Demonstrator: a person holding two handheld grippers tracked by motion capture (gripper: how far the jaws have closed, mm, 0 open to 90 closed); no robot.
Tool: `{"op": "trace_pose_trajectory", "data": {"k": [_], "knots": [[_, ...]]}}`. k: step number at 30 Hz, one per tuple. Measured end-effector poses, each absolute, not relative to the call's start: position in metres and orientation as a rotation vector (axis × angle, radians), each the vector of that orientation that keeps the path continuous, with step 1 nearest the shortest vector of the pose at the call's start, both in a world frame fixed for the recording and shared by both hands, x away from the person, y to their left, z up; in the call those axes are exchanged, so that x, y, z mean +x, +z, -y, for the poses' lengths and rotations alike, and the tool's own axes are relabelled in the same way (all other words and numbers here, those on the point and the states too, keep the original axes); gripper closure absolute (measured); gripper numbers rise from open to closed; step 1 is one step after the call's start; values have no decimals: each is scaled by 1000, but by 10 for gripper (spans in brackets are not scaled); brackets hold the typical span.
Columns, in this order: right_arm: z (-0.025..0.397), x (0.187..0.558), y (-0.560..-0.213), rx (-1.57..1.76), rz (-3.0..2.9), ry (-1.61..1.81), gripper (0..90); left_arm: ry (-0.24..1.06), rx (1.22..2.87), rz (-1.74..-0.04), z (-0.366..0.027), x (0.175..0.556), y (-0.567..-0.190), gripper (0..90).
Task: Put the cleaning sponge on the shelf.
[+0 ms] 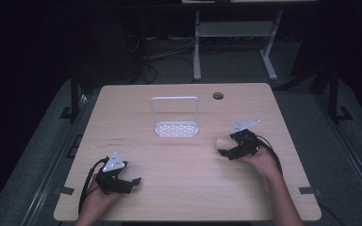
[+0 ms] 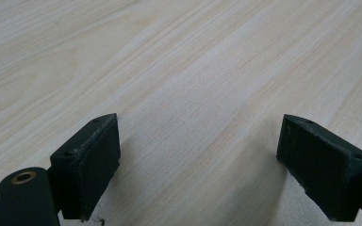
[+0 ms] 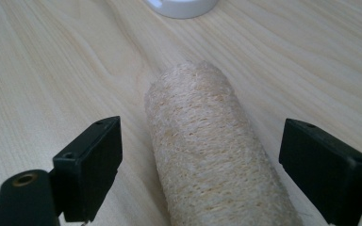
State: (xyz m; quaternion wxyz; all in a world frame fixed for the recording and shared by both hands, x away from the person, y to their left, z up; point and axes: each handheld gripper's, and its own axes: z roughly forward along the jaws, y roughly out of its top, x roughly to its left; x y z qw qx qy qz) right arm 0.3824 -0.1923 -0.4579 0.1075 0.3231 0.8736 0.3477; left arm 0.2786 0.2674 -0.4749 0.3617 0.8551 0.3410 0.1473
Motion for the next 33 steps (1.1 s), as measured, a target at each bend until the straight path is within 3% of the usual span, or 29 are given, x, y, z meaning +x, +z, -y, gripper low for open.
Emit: {"op": "trace_pose_trajectory", "data": {"k": [11, 28, 33], "knots": [[190, 384, -464, 966, -2578, 993, 177, 380, 2202, -878, -267, 279, -475, 135], [190, 377, -467, 980, -2578, 990, 375, 381, 2203, -876, -267, 279, -475, 135], [190, 375, -466, 990, -2574, 985, 388, 381, 2204, -876, -267, 279, -475, 135]]}}
